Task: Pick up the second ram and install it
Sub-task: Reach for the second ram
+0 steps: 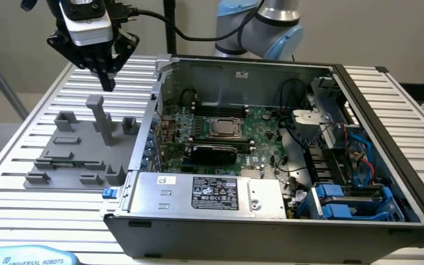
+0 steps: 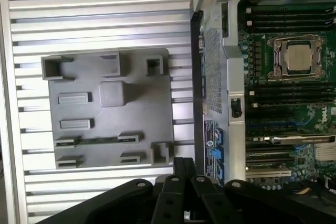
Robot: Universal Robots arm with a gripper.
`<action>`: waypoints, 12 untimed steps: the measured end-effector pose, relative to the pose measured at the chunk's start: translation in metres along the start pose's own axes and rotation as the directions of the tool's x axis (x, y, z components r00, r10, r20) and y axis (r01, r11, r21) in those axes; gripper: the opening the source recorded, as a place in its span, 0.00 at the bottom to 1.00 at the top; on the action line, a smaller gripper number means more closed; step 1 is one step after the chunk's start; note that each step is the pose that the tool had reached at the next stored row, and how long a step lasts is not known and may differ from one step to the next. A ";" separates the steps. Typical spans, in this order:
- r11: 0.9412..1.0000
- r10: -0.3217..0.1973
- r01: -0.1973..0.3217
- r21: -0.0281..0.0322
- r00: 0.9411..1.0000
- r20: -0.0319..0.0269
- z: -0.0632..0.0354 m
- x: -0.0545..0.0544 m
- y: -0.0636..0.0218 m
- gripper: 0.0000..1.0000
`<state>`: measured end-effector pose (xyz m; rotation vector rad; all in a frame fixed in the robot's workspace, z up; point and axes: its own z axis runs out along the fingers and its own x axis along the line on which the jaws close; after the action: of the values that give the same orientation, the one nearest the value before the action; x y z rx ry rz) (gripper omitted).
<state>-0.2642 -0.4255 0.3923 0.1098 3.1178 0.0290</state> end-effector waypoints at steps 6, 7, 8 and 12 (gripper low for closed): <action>1.000 0.000 0.000 0.001 1.000 0.000 0.0001 0.027 -0.0023 0.11; 1.000 0.000 0.000 0.001 1.000 0.000 0.0001 0.032 -0.0026 0.11; 1.000 0.000 0.000 0.002 1.000 0.000 0.0002 0.037 -0.0029 0.11; 1.000 0.000 0.000 0.002 1.000 0.000 0.0010 0.055 -0.0043 0.11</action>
<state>-0.3190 -0.4259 0.3901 0.1099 3.1177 0.0267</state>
